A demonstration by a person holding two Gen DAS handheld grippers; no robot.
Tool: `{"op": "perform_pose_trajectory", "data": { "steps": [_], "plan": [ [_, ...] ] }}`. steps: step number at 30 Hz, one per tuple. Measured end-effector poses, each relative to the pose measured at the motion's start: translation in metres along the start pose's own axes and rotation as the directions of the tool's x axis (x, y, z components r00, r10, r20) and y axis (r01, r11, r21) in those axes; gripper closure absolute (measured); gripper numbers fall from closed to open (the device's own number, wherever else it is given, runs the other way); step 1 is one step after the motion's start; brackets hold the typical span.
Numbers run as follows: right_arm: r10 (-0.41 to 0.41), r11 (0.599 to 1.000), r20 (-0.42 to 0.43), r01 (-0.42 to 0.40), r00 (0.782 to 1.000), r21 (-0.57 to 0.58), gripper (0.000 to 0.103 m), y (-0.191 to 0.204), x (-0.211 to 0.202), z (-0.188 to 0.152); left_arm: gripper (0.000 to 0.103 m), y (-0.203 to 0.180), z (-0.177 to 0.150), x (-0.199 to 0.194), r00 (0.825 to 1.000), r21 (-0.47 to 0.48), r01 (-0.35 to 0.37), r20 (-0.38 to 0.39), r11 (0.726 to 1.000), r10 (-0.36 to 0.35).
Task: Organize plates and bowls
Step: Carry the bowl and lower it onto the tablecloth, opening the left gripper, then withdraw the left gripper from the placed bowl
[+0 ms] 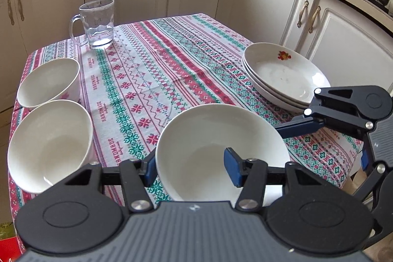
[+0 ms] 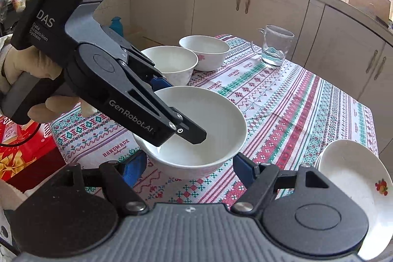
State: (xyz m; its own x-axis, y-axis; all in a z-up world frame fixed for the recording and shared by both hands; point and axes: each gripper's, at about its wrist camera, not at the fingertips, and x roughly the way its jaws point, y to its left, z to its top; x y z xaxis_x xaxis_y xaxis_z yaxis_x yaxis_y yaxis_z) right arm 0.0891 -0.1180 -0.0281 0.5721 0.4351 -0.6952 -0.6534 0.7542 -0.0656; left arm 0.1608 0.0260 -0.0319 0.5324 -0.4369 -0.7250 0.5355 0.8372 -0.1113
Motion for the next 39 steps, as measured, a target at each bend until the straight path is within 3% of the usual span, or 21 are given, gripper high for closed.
{"op": "perform_pose_trajectory", "data": {
  "steps": [24, 26, 28, 31, 39],
  "plan": [
    [0.002, 0.999, -0.020, -0.001, 1.000, 0.047, 0.022, -0.009, 0.010, -0.007, 0.049, -0.001, 0.000, 0.012, 1.000, -0.008, -0.006, 0.003, 1.000, 0.006],
    [0.000, 0.999, -0.020, 0.001, 1.000, 0.042, 0.022, -0.008, 0.010, -0.007, 0.044, -0.001, -0.001, 0.012, 1.000, -0.008, -0.002, 0.005, 1.000, 0.002],
    [0.005, 0.999, -0.016, -0.004, 1.000, 0.039, 0.021, -0.007, 0.009, -0.006, 0.027, -0.002, -0.002, 0.010, 1.000, 0.001, -0.005, 0.021, 1.000, 0.005],
    [0.016, 0.999, 0.003, -0.017, 1.000, 0.047, 0.007, -0.007, 0.007, -0.005, 0.011, -0.004, -0.004, 0.003, 0.998, 0.011, -0.044, 0.055, 0.999, 0.043],
    [0.002, 1.000, 0.022, -0.003, 1.000, 0.031, 0.000, -0.004, -0.003, -0.002, 0.004, -0.005, -0.016, -0.024, 0.988, 0.033, -0.113, 0.112, 0.993, 0.109]
  ]
}}
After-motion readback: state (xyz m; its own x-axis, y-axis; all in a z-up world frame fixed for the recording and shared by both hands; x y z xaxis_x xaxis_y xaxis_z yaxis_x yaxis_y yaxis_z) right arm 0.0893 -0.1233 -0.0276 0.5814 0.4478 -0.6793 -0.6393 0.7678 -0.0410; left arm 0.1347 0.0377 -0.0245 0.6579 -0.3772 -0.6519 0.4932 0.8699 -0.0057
